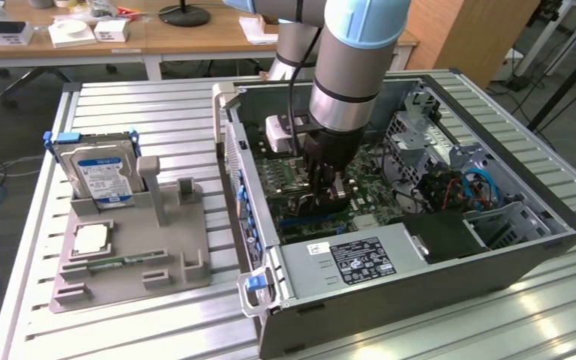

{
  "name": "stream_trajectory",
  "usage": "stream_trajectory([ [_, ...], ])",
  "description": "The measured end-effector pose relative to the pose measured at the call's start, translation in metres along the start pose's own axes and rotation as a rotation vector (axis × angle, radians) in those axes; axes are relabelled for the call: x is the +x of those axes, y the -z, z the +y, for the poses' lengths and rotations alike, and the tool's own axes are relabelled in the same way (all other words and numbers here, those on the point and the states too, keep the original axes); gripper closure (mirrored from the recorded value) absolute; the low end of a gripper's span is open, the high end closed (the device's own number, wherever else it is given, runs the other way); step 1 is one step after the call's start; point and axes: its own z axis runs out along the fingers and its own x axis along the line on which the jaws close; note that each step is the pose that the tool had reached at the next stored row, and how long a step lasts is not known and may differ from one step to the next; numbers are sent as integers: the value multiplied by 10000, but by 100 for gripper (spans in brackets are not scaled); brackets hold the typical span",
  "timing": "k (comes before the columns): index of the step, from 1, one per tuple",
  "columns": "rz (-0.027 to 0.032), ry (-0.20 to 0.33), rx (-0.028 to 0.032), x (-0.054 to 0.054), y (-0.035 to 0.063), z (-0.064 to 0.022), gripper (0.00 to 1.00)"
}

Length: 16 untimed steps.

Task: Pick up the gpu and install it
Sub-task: 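Insert the gpu into the slot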

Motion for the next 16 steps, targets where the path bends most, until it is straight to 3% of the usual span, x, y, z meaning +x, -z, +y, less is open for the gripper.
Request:
stream_trajectory([
  [16, 0, 0, -1, 1, -11, 1, 74],
])
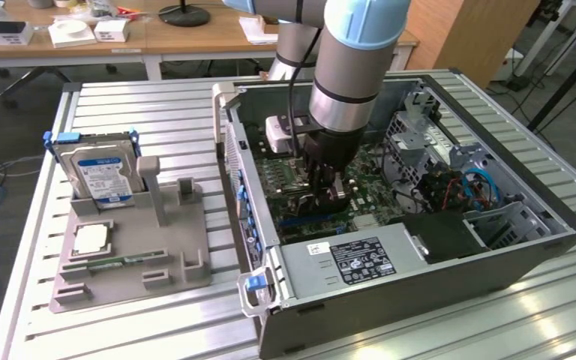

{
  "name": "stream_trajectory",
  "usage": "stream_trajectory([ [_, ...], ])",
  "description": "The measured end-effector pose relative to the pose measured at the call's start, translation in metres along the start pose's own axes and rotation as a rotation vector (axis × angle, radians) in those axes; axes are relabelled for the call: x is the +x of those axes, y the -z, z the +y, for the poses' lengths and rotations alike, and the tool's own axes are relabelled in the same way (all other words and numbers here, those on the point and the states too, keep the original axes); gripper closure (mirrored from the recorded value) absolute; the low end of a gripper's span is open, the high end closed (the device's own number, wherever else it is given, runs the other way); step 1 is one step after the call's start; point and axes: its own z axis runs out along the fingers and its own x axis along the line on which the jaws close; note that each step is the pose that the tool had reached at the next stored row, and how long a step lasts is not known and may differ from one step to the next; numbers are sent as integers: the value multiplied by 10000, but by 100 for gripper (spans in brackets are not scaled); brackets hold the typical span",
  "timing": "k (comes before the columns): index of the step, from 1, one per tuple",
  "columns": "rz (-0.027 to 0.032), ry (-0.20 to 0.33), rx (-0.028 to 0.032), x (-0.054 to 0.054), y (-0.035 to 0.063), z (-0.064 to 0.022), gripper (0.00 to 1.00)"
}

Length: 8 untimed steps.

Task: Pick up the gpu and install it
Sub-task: 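Insert the gpu into the slot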

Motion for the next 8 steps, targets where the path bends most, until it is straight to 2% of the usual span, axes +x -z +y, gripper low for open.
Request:
stream_trajectory([
  [8, -1, 0, 0, 0, -4, 0, 74],
])
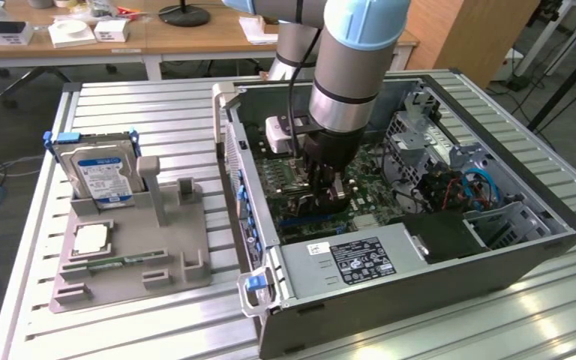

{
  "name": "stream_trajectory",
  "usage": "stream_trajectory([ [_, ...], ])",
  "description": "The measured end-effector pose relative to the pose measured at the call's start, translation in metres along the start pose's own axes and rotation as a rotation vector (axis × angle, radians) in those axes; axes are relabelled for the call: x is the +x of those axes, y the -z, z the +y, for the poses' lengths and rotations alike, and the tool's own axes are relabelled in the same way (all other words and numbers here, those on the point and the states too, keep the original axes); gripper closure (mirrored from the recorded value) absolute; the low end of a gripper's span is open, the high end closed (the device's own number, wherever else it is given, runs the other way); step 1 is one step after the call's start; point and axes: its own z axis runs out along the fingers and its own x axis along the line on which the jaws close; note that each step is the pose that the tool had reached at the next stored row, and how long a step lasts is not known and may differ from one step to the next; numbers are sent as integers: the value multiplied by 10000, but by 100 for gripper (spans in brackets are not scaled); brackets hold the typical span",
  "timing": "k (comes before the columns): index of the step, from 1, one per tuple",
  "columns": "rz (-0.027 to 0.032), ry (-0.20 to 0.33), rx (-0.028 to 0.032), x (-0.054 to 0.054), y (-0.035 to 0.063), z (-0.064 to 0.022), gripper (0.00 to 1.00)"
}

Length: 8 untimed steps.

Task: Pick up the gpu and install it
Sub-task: 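Insert the gpu into the slot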

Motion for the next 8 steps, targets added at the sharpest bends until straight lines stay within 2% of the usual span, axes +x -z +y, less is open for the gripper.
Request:
stream_trajectory([
  [8, 2, -1, 0, 0, -7, 0, 74],
])
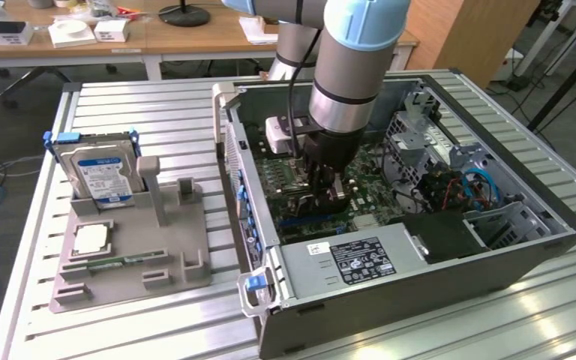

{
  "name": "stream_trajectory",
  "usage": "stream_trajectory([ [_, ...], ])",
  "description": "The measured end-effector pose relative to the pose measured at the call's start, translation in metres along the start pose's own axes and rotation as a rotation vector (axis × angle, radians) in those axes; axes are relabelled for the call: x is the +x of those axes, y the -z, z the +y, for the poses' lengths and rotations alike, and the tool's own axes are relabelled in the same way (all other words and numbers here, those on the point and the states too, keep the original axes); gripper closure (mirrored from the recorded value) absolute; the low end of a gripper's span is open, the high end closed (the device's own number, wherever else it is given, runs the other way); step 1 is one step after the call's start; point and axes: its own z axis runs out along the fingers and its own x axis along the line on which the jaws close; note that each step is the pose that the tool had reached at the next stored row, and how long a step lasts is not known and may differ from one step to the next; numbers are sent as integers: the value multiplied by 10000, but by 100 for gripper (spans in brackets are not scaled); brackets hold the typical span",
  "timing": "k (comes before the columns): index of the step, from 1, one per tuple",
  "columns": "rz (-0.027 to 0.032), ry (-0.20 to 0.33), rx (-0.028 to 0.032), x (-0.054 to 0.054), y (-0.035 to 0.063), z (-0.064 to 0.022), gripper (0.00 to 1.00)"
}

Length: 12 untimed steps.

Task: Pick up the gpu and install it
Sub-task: 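Insert the gpu into the slot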

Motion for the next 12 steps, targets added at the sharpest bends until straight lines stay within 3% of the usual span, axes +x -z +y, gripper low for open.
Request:
stream_trajectory([
  [12, 0, 3, 4, 0, -8, 8, 74],
])
